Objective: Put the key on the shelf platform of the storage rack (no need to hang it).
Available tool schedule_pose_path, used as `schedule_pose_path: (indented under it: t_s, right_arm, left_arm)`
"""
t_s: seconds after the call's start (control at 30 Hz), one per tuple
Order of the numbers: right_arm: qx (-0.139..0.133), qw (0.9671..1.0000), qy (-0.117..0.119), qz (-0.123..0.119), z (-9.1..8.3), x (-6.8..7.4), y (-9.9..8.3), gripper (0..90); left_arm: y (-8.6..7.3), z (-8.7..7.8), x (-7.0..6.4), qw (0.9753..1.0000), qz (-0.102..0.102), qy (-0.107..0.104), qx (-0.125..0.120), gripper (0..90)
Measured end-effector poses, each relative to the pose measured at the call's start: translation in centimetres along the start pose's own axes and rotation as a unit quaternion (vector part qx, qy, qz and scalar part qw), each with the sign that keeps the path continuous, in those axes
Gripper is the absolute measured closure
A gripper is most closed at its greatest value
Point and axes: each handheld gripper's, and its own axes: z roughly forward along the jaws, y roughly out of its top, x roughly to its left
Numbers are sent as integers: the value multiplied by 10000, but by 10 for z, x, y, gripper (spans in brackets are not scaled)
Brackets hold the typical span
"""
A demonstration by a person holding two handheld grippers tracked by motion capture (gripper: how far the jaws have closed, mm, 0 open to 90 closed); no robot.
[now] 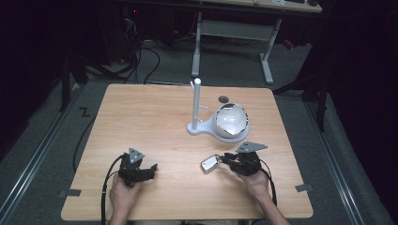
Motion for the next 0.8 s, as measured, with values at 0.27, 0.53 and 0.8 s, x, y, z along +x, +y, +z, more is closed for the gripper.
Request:
schedule_pose_path:
  t_s: [0.27, 0.53, 0.8]
  right_arm:
    - [-160, 9998, -2, -90, -16, 0, 13, 745]
    - [-377, 9993, 27, -78, -33, -3, 24, 744]
    - [-446, 9990, -4, 71, -46, -11, 25, 744]
  left_arm:
    - [0, 0, 0, 10000, 1, 0, 1, 213]
    - [0, 0, 0, 10000, 0, -1, 0, 213]
    - [0, 0, 0, 10000, -1, 0, -1, 213]
